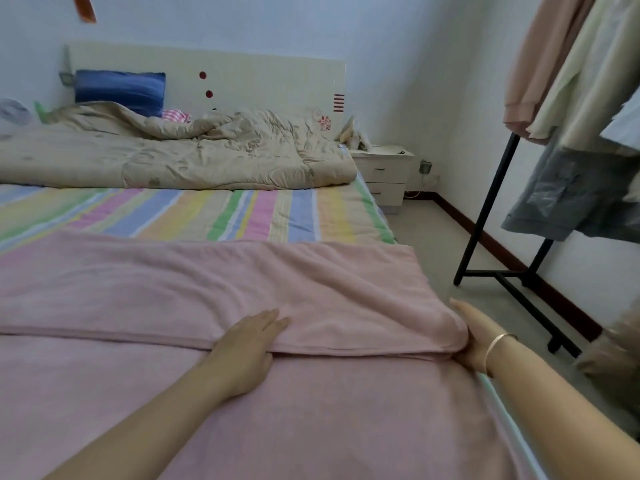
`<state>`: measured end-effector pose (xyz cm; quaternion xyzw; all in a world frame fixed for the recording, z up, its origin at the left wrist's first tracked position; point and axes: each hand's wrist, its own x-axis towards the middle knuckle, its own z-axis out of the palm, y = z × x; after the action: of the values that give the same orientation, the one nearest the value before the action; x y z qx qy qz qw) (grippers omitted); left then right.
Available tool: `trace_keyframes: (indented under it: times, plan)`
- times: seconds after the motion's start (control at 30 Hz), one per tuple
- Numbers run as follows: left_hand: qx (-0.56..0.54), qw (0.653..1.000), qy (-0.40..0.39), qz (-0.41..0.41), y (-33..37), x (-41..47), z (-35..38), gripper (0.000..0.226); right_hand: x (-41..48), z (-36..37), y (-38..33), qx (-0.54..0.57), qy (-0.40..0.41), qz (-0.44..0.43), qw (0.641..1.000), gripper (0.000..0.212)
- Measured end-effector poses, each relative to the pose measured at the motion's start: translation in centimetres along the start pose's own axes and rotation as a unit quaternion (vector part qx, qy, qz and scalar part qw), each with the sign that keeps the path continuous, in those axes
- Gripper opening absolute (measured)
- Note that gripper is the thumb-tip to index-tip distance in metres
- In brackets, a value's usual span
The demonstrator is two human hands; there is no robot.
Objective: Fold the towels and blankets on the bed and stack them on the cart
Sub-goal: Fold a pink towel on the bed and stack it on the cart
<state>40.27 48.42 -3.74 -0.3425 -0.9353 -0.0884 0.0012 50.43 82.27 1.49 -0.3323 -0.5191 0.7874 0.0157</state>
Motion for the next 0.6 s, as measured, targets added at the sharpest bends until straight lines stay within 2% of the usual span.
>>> trace_keyframes:
  times: [0.07,0.17,0.2,0.27,0.33,0.37,0.43,0.5,0.6]
  plan:
    - [0.012,1.000,-0.001,0.005,0.0,0.3,0.1,0.071,0.9,-0.3,-0.9,-0.001,-0.009,0.010,1.000,0.032]
    - [-0.004,0.998,-0.055,0.021,0.5,1.3,-0.4,0.080,3.3,-1.2,-1.5,-0.053,0.019,0.030,0.998,0.040]
    - [-0.042,0.996,-0.079,0.021,0.9,1.9,-0.6,0.087,4.4,-1.6,-1.7,-0.065,0.027,0.031,0.997,0.043]
    - [-0.192,0.976,-0.100,-0.006,1.5,3.7,-1.1,0.096,6.2,-1.8,-2.4,-0.081,0.034,0.020,0.996,0.038]
    - [-0.324,0.944,-0.055,-0.028,2.1,5.8,-1.4,0.076,7.5,-1.3,-3.3,-0.094,0.018,0.002,0.995,0.027]
    - [-0.341,0.939,-0.017,-0.034,2.2,7.1,-1.1,0.062,8.3,-1.1,-3.8,-0.096,0.011,0.000,0.995,0.023]
    - [-0.271,0.960,0.056,-0.050,2.0,9.4,-0.4,0.053,10.2,-0.4,-4.7,-0.112,-0.012,0.001,0.994,0.022]
    - [-0.177,0.978,0.087,-0.064,1.8,11.8,0.7,0.066,12.1,0.5,-6.0,-0.137,-0.019,-0.008,0.990,0.022]
    - [-0.088,0.986,0.103,-0.098,1.8,13.6,2.0,0.080,14.6,1.8,-7.6,-0.174,-0.019,-0.014,0.985,0.025]
